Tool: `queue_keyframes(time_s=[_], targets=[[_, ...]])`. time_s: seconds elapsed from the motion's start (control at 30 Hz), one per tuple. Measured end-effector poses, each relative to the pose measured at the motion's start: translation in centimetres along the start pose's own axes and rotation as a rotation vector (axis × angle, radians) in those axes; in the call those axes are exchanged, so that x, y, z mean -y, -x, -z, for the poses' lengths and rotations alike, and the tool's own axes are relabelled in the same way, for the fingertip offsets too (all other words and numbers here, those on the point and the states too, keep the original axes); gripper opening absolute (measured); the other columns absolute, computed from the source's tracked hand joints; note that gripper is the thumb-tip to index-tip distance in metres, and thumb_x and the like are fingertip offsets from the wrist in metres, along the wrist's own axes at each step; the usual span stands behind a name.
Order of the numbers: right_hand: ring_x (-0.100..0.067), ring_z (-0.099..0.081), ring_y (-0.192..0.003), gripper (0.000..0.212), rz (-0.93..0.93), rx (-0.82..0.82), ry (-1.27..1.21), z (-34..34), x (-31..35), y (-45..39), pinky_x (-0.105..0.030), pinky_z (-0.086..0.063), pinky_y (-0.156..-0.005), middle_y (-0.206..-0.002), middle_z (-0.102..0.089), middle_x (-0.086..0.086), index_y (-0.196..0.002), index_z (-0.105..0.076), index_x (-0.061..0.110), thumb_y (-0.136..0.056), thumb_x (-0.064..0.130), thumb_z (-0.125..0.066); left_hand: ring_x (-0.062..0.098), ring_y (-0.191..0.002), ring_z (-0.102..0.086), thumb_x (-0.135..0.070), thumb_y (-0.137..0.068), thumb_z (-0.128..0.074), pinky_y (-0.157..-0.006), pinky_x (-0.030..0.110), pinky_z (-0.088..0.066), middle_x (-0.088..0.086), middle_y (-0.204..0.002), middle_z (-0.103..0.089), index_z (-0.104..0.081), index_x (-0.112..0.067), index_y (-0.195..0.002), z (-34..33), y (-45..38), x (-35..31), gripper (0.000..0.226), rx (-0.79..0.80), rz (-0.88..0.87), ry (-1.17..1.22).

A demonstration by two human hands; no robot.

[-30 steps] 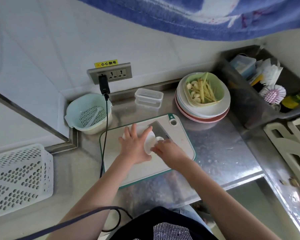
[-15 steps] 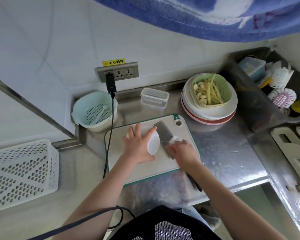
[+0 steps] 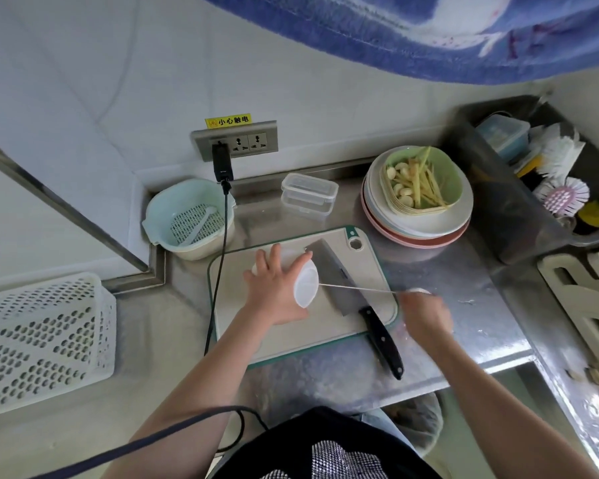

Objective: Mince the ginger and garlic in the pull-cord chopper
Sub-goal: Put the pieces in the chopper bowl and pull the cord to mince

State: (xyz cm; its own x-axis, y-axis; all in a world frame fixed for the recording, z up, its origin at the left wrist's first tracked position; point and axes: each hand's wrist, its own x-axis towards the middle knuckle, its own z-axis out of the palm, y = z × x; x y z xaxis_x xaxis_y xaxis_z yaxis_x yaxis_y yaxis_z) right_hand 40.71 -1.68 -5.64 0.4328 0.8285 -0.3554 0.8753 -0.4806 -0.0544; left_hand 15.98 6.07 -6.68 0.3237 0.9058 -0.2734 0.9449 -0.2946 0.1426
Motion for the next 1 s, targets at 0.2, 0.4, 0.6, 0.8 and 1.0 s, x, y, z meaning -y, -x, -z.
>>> queue_keyframes(time_s=[0.2, 0.4, 0.6, 0.8, 1.0], targets=[[-0.031, -0.054, -0.106, 0.040, 0.596, -0.025, -0.012, -1.0, 5.9, 1.4, -0.033, -0.042, -0.084, -0.104, -0.062, -0.012, -0.097, -0.064, 0.014, -0.092, 0.044, -0.038, 0.040, -0.131, -0.017, -0.054, -0.053, -0.072, -0.094, 0.052, -0.035, 0.010, -0.147, -0.008, -0.009, -0.049, -0.142, -0.1, 0.0, -0.1, 0.109, -0.015, 0.003, -0.012], [-0.031, -0.058, -0.101, 0.038, 0.498, -0.100, 0.276, -1.7, 1.1, -0.6, -0.034, -0.046, -0.083, -0.108, -0.065, -0.013, -0.099, -0.065, 0.015, -0.093, 0.040, -0.038, 0.039, -0.131, -0.017, -0.051, -0.053, -0.072, -0.096, 0.052, -0.034, 0.008, -0.146, -0.008, -0.010, -0.050, -0.141, -0.1, 0.0, 0.1, 0.107, -0.016, -0.001, 0.010], [-0.030, -0.051, -0.110, 0.028, 0.473, -0.061, 0.126, -1.4, 1.9, 0.3, -0.035, -0.044, -0.089, -0.118, -0.058, -0.008, -0.117, -0.063, 0.020, -0.097, 0.026, -0.043, 0.040, -0.133, -0.015, -0.052, -0.053, -0.071, -0.096, 0.053, -0.033, 0.010, -0.148, -0.007, -0.008, -0.049, -0.141, -0.3, 0.0, 0.1, 0.109, -0.011, -0.004, 0.010], [-0.029, -0.065, -0.093, 0.016, 0.805, -0.207, -0.174, -2.9, 7.8, 1.2, -0.035, -0.051, -0.079, -0.099, -0.070, -0.001, -0.089, -0.068, 0.014, -0.078, 0.024, -0.071, 0.039, -0.141, -0.003, -0.059, -0.054, -0.079, -0.104, 0.057, -0.026, 0.016, -0.155, 0.006, 0.010, -0.034, -0.143, 0.1, 0.2, 0.0, 0.128, 0.022, 0.002, 0.024], [-0.024, -0.058, -0.100, 0.021, 0.899, -0.434, -0.480, -3.3, 7.8, 2.8, -0.030, -0.050, -0.080, -0.119, -0.061, -0.001, -0.097, -0.056, 0.020, -0.083, 0.034, -0.062, 0.037, -0.143, 0.007, -0.074, -0.046, -0.075, -0.111, 0.053, -0.017, 0.012, -0.156, 0.013, 0.010, -0.033, -0.138, -0.5, 0.4, 0.6, 0.132, -0.087, -0.060, 0.126]])
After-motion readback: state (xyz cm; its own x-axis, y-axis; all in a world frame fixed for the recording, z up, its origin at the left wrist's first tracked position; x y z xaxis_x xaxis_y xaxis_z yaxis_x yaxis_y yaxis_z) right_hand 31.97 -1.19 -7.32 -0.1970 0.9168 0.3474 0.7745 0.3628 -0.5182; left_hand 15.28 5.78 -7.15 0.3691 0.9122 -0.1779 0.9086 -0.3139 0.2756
